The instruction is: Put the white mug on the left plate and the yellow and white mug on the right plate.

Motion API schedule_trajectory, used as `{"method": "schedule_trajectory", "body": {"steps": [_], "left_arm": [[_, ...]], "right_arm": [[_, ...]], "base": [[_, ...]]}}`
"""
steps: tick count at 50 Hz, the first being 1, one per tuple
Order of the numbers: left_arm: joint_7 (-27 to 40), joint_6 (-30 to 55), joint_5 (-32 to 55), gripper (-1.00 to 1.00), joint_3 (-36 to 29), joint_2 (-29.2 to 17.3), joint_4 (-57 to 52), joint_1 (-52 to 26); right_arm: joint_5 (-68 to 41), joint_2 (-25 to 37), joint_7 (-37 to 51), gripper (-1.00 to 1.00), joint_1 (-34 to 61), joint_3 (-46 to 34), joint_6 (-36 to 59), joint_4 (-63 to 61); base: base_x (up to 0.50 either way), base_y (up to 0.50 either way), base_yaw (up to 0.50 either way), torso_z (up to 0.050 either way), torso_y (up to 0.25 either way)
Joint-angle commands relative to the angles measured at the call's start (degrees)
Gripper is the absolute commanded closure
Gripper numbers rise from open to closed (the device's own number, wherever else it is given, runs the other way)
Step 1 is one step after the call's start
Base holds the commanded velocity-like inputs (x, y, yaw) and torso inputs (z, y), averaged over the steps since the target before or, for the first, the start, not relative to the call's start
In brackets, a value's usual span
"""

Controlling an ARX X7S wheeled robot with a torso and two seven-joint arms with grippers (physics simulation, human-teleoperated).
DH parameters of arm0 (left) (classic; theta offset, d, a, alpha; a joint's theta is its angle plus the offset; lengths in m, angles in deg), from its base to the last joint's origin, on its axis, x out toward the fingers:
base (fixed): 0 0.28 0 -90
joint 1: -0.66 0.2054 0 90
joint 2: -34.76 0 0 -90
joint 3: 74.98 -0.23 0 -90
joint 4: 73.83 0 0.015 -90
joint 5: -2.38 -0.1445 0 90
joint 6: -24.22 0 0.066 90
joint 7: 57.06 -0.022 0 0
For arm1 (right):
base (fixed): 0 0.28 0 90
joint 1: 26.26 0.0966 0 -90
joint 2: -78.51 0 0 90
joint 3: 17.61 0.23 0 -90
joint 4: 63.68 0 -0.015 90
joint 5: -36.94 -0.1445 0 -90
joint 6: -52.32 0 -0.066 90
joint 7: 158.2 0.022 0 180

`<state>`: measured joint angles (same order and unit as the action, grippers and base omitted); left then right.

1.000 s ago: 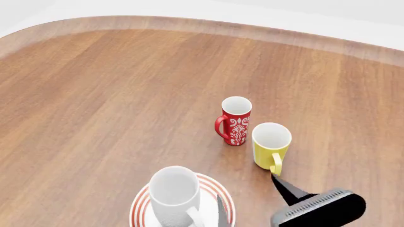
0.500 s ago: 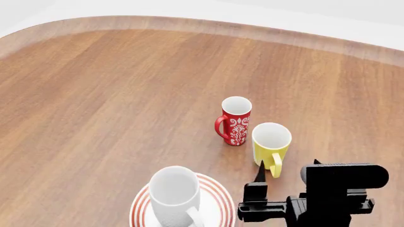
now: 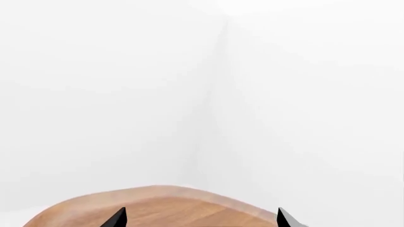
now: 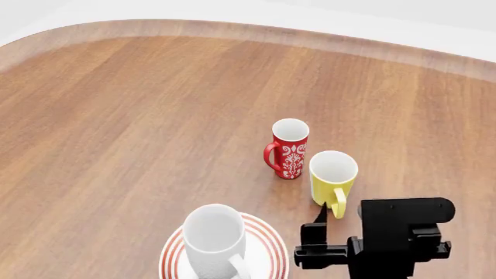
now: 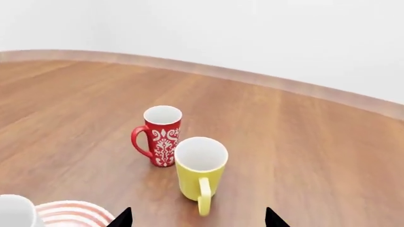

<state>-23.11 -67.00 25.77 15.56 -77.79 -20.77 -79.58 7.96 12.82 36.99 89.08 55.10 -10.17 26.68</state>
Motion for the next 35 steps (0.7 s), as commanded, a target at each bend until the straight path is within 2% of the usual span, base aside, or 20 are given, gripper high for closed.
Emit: {"method": "schedule_trajectory", "body": {"steps": [1, 5, 11, 27, 35], "left_arm": [[-1.65, 0.34, -0.25, -1.0, 1.72, 0.2, 1.47, -1.54], [-1.61, -0.18, 1.33, -1.0, 3.21, 0.01, 2.08, -1.64], [-1.62, -1.02, 1.15, -1.0, 3.07, 0.27, 1.19, -1.01], [-1.81, -2.26, -0.05, -1.0, 1.76, 0.85, 0.41, 0.71], [-1.69, -2.2, 0.23, -1.0, 1.66, 0.7, -0.16, 0.82]], "right_arm": [[5.84, -5.9, -6.53, -1.0, 13.76, -3.28, -3.18, 18.86], [9.31, -9.95, -10.3, -1.0, 22.69, -6.16, -7.95, 35.2], [12.39, -18.13, -17.54, -1.0, 38.81, -6.97, -25.06, 73.26], [23.08, -20.45, -19.6, -1.0, 41.69, 5.57, -18.29, 74.62], [27.35, -21.3, -19.9, -1.0, 40.3, 8.93, -16.45, 74.62]], "base": [[0.0, 0.0, 0.0, 0.0, 0.0], [0.0, 0.0, 0.0, 0.0, 0.0], [0.0, 0.0, 0.0, 0.0, 0.0], [0.0, 0.0, 0.0, 0.0, 0.0], [0.0, 0.0, 0.0, 0.0, 0.0]]}}
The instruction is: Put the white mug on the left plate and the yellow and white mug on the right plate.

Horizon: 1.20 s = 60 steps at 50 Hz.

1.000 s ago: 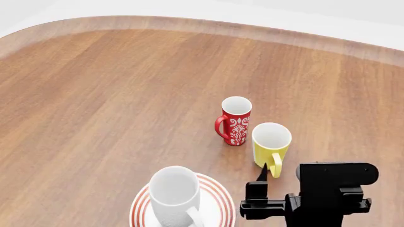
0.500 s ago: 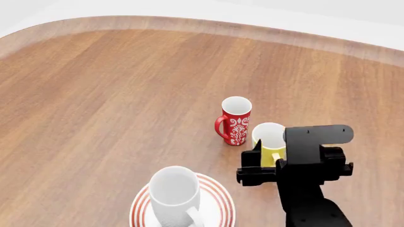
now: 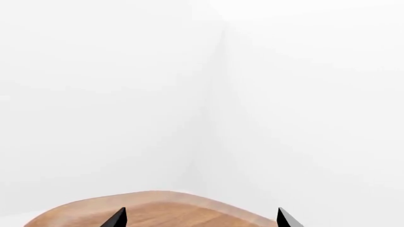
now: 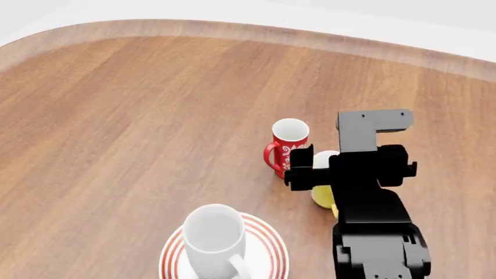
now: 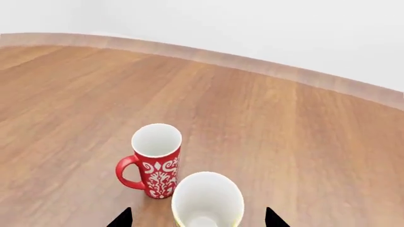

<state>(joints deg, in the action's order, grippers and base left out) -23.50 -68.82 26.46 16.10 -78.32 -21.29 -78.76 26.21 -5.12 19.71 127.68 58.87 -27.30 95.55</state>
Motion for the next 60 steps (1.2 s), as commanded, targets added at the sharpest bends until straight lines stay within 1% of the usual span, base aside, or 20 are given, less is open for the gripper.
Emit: {"method": "schedule_trajectory", "body": {"steps": [1, 22, 26, 30, 32, 38, 41, 46, 50, 54, 57, 60], "left_arm": [[-1.24, -0.37, -0.45, -1.0, 1.15, 1.23, 0.34, 0.01], [-0.96, -0.03, -0.36, -1.0, 0.96, 0.82, 0.67, -0.44], [-1.5, -0.67, -1.43, -1.0, 0.52, 0.64, 1.3, -0.49], [-1.98, -1.1, -2.69, -1.0, 0.01, 0.34, 1.6, -0.18], [-2.25, -1.84, -0.48, -1.0, 0.64, 0.63, 1.54, 0.11], [-1.71, -1.25, -0.89, -1.0, 0.65, 0.53, 1.72, -0.01], [-3.29, -3.87, -0.42, -1.0, 0.63, 0.66, 2.03, 0.54], [-4.12, -4.61, -1.64, -1.0, -0.24, 0.41, 1.78, 1.17], [-4.42, -4.76, -2.02, -1.0, -0.66, 0.32, 1.93, 1.17], [-4.37, -4.77, -0.86, -1.0, -0.37, 0.33, 2.13, 1.0], [-3.89, -4.14, -2.84, -1.0, -0.76, 0.19, 2.28, 0.72], [-3.81, -4.1, -3.08, -1.0, -0.86, 0.15, 2.2, 0.7]], "right_arm": [[9.32, -3.36, -2.59, -1.0, 1.63, 5.42, 0.75, 5.76], [10.48, -3.09, -0.34, -1.0, 0.73, 7.45, 3.73, 5.76], [10.29, -3.08, -0.02, -1.0, 0.91, 8.3, 3.95, 5.76], [10.15, -3.02, 0.22, -1.0, 1.5, 9.45, 3.12, 5.76], [10.25, -3.0, 0.25, -1.0, 1.64, 9.77, 3.1, 5.76], [10.21, -2.58, 0.65, -1.0, 2.28, 11.24, 2.3, 5.76], [10.09, -2.43, 1.26, -1.0, 2.46, 12.33, 1.11, 5.76], [10.13, -2.25, 1.14, -1.0, 3.12, 13.54, -0.03, 5.76], [10.44, -2.26, 1.06, -1.0, 3.83, 13.9, -0.03, 5.76], [10.51, -2.16, 1.25, -1.0, 4.62, 14.18, 0.38, 5.76], [10.58, -2.03, 1.15, -1.0, 5.56, 14.25, 0.93, 5.76], [10.71, -1.86, 1.29, -1.0, 6.34, 14.2, 1.56, 5.76]], "base": [[0.0, 0.0, 0.0, 0.0, 0.0], [0.0, 0.0, 0.0, 0.0, 0.0], [0.0, 0.0, 0.0, 0.0, 0.0], [0.0, 0.0, 0.0, 0.0, -0.235], [0.0, 0.0, 0.0, 0.0, -0.25], [0.0, 0.0, 0.0, 0.0, 0.0], [0.0, 0.0, 0.0, 0.0, 0.0], [0.0, 0.0, 0.0, 0.004, -0.218], [0.0, 0.0, 0.0, 0.006, -0.25], [0.0, 0.0, 0.0, 0.0, 0.0], [0.0, 0.0, 0.0, 0.0, -0.027], [0.0, 0.0, 0.0, 0.0, -0.225]]}}
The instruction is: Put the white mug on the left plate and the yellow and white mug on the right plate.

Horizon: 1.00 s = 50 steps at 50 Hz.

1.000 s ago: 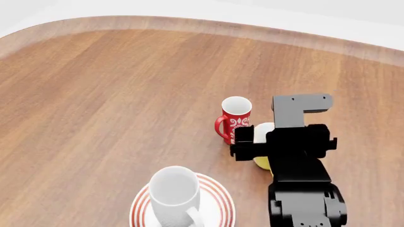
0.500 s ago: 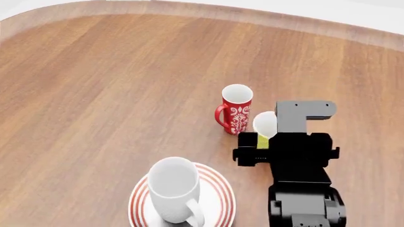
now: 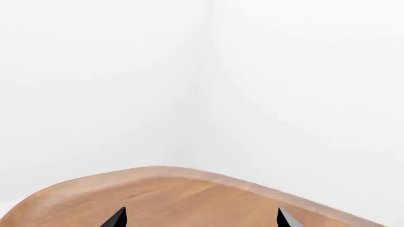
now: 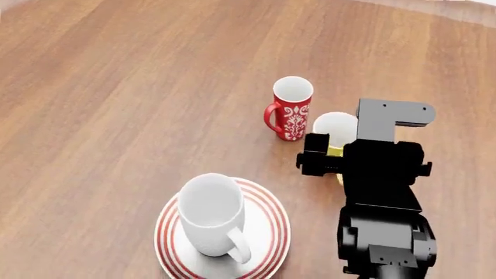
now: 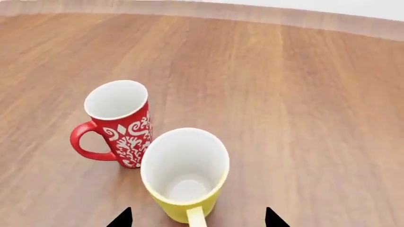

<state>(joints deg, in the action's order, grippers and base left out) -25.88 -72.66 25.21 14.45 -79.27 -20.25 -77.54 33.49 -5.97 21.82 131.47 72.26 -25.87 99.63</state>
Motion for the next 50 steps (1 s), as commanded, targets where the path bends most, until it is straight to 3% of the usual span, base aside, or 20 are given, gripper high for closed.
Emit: {"method": "schedule_trajectory", "body": {"steps": [1, 12, 24, 32, 50], "left_arm": [[-1.25, -0.22, -2.22, -1.0, 0.8, 1.14, 1.17, -0.54], [-0.58, 0.13, -1.38, -1.0, 1.19, 1.22, 1.13, -0.65], [0.69, 0.71, -1.11, -1.0, 1.75, 1.5, 1.52, -1.12], [0.17, 0.79, -2.36, -1.0, 0.51, 1.26, 1.67, -1.13], [0.23, 0.19, -0.81, -1.0, 1.13, 1.16, 2.03, -1.0]], "right_arm": [[3.45, -0.95, -0.67, -1.0, 2.75, 0.78, 0.23, 1.68], [3.47, -0.95, -0.7, -1.0, 3.63, 0.15, 0.42, 1.68], [3.68, -1.59, -1.64, -1.0, 3.47, -1.97, 0.28, 1.68], [3.37, -1.6, -1.57, -1.0, 3.15, -2.07, 0.11, 1.68], [3.35, -0.91, -1.44, -1.0, 3.91, -0.96, -0.6, 1.68]], "base": [[0.0, 0.0, 0.0, 0.0, -0.25], [0.0, 0.0, 0.0, 0.0, -0.25], [0.0, 0.0, 0.0, 0.0, -0.003], [0.0, 0.0, 0.0, 0.0, -0.25], [0.0, 0.0, 0.0, 0.0, -0.07]]}}
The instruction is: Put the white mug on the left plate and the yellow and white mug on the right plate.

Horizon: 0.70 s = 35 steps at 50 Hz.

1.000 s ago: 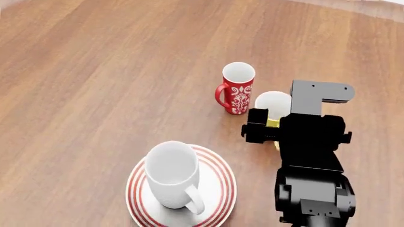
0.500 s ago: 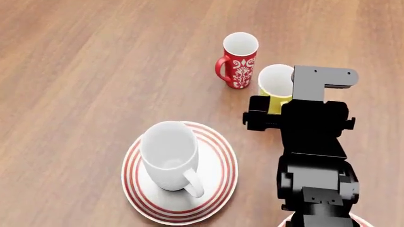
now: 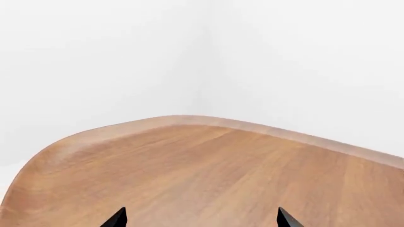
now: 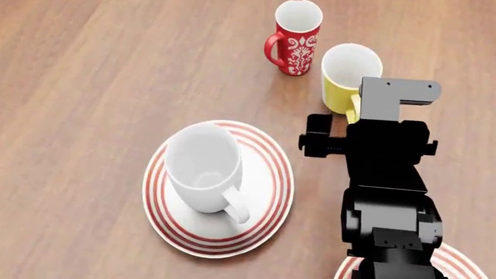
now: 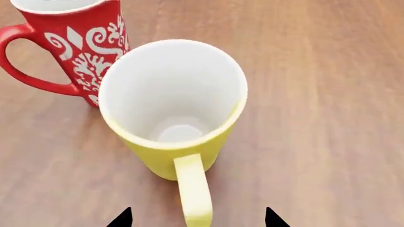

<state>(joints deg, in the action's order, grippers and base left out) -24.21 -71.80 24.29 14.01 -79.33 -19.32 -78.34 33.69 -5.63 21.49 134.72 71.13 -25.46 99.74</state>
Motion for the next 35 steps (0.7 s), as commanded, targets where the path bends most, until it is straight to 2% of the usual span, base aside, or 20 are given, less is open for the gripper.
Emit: {"method": "schedule_trajectory", "body": {"steps": [1, 6, 7, 20, 35], "left_arm": [[-1.39, -0.63, 0.5, -1.0, 1.69, 1.28, 1.26, -0.29], [-1.29, -0.57, 0.79, -1.0, 1.79, 1.22, 1.22, -0.29], [-1.24, -0.58, 0.84, -1.0, 1.86, 1.21, 1.19, -0.24], [-1.03, -0.82, 0.88, -1.0, 1.9, 1.04, 0.45, 0.16], [-0.68, -0.46, 0.93, -1.0, 1.73, 0.88, 0.39, -0.37]], "right_arm": [[3.16, -1.29, -1.12, -1.0, 0.6, 0.18, -1.11, 1.57], [2.59, -1.38, -1.6, -1.0, 0.41, 1.17, -4.25, 1.57], [2.91, -1.45, -1.48, 1.0, 0.45, 0.99, -3.9, 1.57], [3.01, -1.38, -3.19, 1.0, -0.75, 1.0, -8.25, 1.57], [2.81, -1.43, -5.53, 1.0, -1.99, 2.33, -21.35, 1.55]], "base": [[0.0, 0.0, 0.0, 0.0, 0.0], [0.0, 0.0, 0.0, 0.0, 0.0], [0.0, 0.0, 0.0, 0.0, 0.0], [0.0, 0.0, 0.0, 0.0, 0.0], [0.0, 0.0, 0.0, 0.0, 0.0]]}}
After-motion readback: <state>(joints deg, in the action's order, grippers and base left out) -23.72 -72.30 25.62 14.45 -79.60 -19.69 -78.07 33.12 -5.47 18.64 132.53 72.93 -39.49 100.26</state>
